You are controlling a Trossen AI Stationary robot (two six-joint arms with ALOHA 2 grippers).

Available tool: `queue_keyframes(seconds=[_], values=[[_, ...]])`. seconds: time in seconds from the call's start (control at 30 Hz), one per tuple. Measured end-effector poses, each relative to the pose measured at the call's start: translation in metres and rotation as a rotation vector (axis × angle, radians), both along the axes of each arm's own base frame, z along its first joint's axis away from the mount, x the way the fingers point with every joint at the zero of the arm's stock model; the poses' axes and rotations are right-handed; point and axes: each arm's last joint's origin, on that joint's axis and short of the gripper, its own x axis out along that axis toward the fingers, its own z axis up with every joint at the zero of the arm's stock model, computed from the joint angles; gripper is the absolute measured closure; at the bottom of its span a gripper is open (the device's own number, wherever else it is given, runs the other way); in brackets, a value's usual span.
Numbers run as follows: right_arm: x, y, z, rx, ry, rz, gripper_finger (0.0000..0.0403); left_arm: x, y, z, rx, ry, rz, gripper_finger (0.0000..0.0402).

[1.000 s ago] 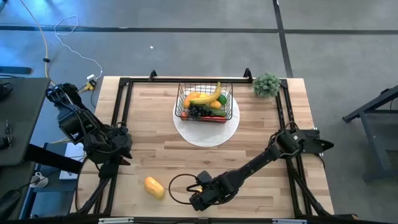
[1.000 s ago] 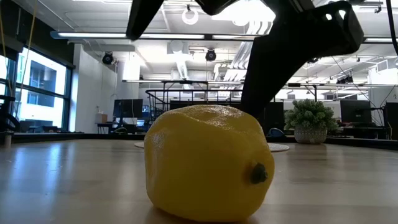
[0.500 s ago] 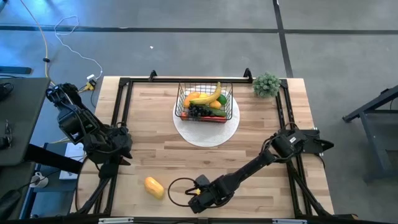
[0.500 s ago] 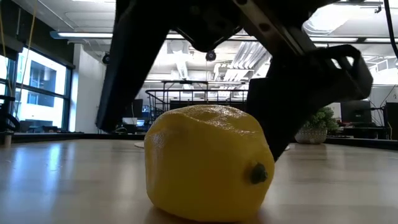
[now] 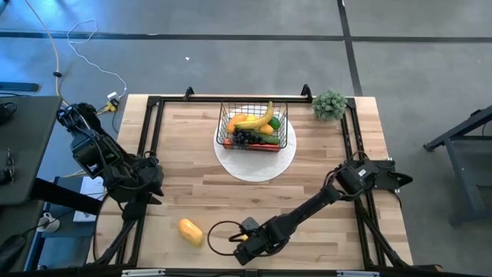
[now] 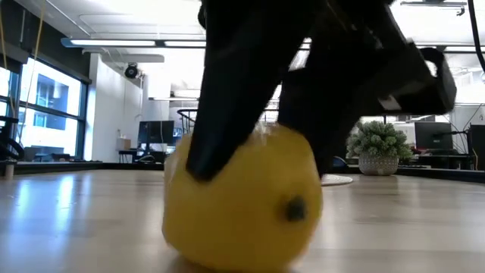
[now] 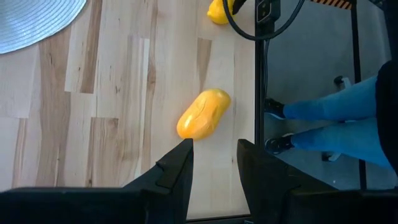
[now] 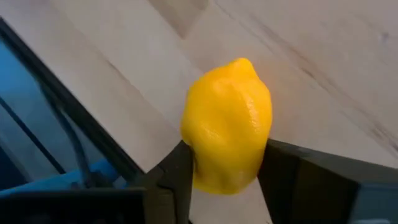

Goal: Build produce basket
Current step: Put the yellow lemon into the wire basket

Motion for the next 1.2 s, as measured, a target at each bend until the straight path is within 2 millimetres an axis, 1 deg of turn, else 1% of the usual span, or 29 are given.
queue_keyframes(seconds=[0.07, 0.13, 0.3, 0.5, 0.7, 0.8, 0.93, 1.07, 1.2], values=[[0.001, -0.003, 0.007, -0.007, -0.016, 0.019, 0.0292, 0.000, 0.000, 0.000, 0.000, 0.000, 0.000, 0.0289], [0.002, -0.009, 0.016, -0.022, -0.033, 0.024, 0.0292, 0.000, 0.000, 0.000, 0.000, 0.000, 0.000, 0.0289], [0.005, -0.036, 0.039, -0.095, -0.064, 0.036, 0.0287, 0.000, 0.000, 0.000, 0.009, -0.002, -0.028, 0.0289], [0.010, -0.078, 0.076, -0.198, -0.127, 0.055, 0.0287, 0.000, 0.000, 0.000, 0.007, -0.002, -0.026, 0.0289], [0.012, -0.127, 0.111, -0.289, -0.191, 0.092, 0.0288, 0.000, 0.000, 0.000, 0.006, 0.000, -0.027, 0.0283], [0.012, -0.153, 0.126, -0.329, -0.218, 0.113, 0.0288, 0.000, 0.000, 0.000, -0.007, 0.009, -0.009, 0.0268], [0.007, -0.187, 0.142, -0.382, -0.215, 0.129, 0.0288, -0.003, 0.002, -0.002, 0.009, 0.040, 0.032, 0.0237], [-0.003, -0.219, 0.154, -0.434, -0.167, 0.122, 0.0288, -0.005, 0.008, -0.006, 0.091, 0.081, 0.096, 0.0199], [-0.014, -0.249, 0.162, -0.475, -0.107, 0.098, 0.0288, -0.007, 0.018, -0.009, 0.172, 0.125, 0.165, 0.0165]])
